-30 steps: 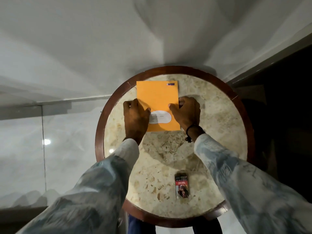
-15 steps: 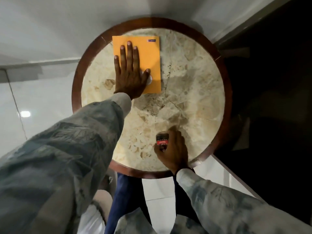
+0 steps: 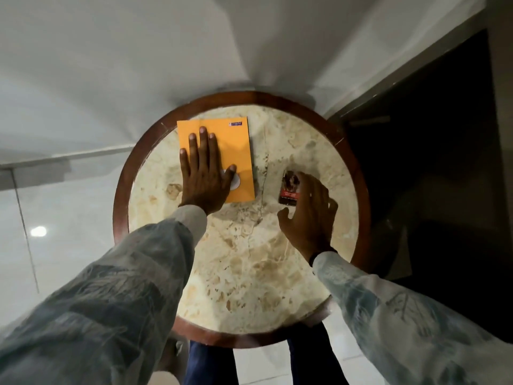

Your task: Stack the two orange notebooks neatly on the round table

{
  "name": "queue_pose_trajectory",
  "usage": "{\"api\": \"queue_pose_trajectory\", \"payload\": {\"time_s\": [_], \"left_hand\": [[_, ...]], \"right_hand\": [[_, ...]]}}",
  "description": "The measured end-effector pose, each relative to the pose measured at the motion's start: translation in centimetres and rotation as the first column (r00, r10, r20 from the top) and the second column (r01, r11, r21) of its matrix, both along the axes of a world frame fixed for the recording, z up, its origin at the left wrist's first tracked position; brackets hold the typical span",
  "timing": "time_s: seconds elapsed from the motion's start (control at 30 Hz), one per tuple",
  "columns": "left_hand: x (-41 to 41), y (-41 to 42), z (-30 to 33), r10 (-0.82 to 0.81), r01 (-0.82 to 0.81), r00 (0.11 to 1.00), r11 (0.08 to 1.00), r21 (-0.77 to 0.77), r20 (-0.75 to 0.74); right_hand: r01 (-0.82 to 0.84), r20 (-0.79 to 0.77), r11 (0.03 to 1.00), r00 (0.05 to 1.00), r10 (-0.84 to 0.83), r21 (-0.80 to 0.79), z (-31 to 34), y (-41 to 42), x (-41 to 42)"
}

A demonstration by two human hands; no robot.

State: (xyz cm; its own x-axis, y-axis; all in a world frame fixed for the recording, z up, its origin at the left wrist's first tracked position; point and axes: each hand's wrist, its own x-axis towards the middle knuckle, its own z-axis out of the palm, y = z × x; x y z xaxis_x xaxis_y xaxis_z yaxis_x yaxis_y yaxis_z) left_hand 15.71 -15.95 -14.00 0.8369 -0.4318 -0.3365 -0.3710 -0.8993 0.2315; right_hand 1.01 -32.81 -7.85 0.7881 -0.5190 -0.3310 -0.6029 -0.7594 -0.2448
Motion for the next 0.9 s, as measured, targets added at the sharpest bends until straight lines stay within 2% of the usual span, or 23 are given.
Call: {"api": "queue_pose_trajectory", "payload": {"time_s": [0.07, 0.13, 0.47, 0.7, 0.83, 0.9], "left_hand": [[0.0, 0.2, -0.2, 0.0, 0.0, 1.0, 1.0, -0.002, -0.005], [0.0, 0.2, -0.3, -0.008, 0.008, 1.0, 1.0, 0.001, 0.001], [0.0, 0.2, -0.3, -0.005, 0.005, 1.0, 1.0, 0.013, -0.005], [-0.1, 0.2, -0.7, -0.002, 0.002, 1.0, 1.0, 0.007, -0.005], [-0.1, 0.0, 1.0, 0.011, -0.01, 0.999, 0.999, 0.032, -0.051], [-0.6, -0.2, 2.8, 0.012, -0.012, 1.0, 1.0, 0.017, -0.021]], "right_hand": [[0.184, 0.007, 0.977, 0.983, -0.186, 0.109, -0.5, -0.2, 1.0], [0.256, 0.007, 0.956, 0.966, -0.259, 0.142, -1.1, -0.7, 2.4], [0.327, 0.119, 0.928, 0.929, -0.35, 0.177, -3.6, -1.9, 7.3], [0.318, 0.125, 0.942, 0.936, -0.33, 0.102, -4.4, -1.7, 8.4], [0.374, 0.107, 0.903, 0.91, -0.402, 0.213, -2.0, -2.0, 8.3], [0.471, 0.17, 0.81, 0.818, -0.549, 0.35, 0.8, -2.7, 7.9]]}}
